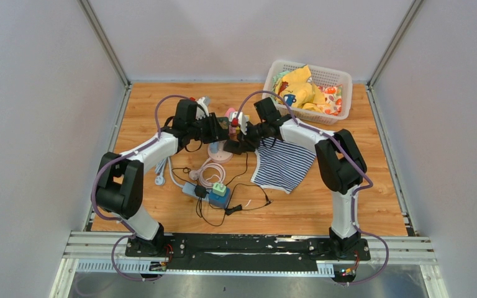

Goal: Insert the plug
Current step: Press the plug into the socket.

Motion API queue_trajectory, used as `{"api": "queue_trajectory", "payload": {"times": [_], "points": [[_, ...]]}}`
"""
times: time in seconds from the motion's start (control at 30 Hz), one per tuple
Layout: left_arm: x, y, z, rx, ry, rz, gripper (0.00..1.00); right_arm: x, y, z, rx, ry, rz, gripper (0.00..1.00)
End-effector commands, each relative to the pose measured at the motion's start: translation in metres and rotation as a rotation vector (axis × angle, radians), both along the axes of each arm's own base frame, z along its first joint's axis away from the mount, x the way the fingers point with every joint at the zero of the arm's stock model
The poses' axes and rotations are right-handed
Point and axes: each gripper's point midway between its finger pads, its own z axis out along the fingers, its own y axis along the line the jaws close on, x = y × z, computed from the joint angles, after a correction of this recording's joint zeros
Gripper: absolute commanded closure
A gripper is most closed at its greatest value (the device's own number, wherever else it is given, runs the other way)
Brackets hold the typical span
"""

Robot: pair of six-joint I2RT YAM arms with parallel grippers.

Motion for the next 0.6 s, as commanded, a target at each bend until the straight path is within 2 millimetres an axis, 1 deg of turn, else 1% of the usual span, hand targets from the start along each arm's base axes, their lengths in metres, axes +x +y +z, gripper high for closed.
{"api": "queue_trajectory", "payload": {"times": [0.0, 0.17, 0.33, 0.5, 0.57], "points": [[-0.005, 0.002, -0.017, 0.034, 0.008, -0.011, 0.69, -0.01, 0.015, 0.003, 0.003, 0.018, 0.053, 0.83], [-0.008, 0.01, -0.027, 0.085, 0.02, -0.005, 0.72, -0.01, 0.017, 0.003, -0.012, 0.035, 0.047, 0.84], [-0.007, 0.016, -0.036, 0.13, 0.024, 0.006, 0.75, -0.01, 0.018, 0.006, -0.02, 0.03, 0.043, 0.84], [-0.008, 0.033, -0.049, 0.253, 0.04, 0.026, 0.76, -0.011, 0.02, 0.013, -0.023, 0.029, 0.037, 0.84], [-0.008, 0.037, -0.052, 0.281, 0.042, 0.028, 0.76, -0.011, 0.021, 0.015, -0.021, 0.024, 0.039, 0.84]]}}
